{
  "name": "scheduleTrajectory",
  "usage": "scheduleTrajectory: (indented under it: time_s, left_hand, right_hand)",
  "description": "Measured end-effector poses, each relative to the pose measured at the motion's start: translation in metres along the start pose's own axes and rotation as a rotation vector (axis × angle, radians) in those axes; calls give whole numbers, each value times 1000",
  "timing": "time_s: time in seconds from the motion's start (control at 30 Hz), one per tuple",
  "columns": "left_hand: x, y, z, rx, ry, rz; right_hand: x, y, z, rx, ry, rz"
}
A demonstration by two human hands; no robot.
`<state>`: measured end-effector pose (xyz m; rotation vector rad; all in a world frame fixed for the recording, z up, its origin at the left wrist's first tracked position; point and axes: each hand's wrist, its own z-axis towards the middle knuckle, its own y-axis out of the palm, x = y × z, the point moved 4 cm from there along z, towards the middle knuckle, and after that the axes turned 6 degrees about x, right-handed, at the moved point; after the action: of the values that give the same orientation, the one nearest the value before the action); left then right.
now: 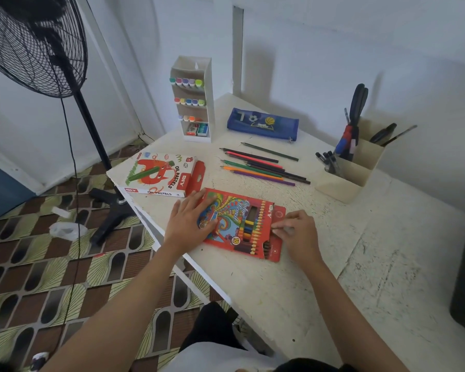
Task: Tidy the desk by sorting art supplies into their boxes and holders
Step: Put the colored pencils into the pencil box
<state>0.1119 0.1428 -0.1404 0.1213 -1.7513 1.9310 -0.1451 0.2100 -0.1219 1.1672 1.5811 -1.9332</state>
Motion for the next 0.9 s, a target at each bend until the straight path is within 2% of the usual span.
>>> scheduleTrajectory:
  time_s: [0.23, 0.6, 0.77, 0.9]
  left_hand:
    - [0, 0, 0, -1, -3, 7]
    - [1, 0, -1, 4, 0, 15]
    - [4, -3, -2, 7, -11, 6]
    - [5, -3, -2, -11, -24, 16]
  right_hand:
    - [1, 8, 5, -27, 46, -164]
    - [-1, 1, 8, -51, 60, -97]
    - [-7, -19, 31, -52, 53, 5]
    - [-23, -24, 62, -22, -14, -1]
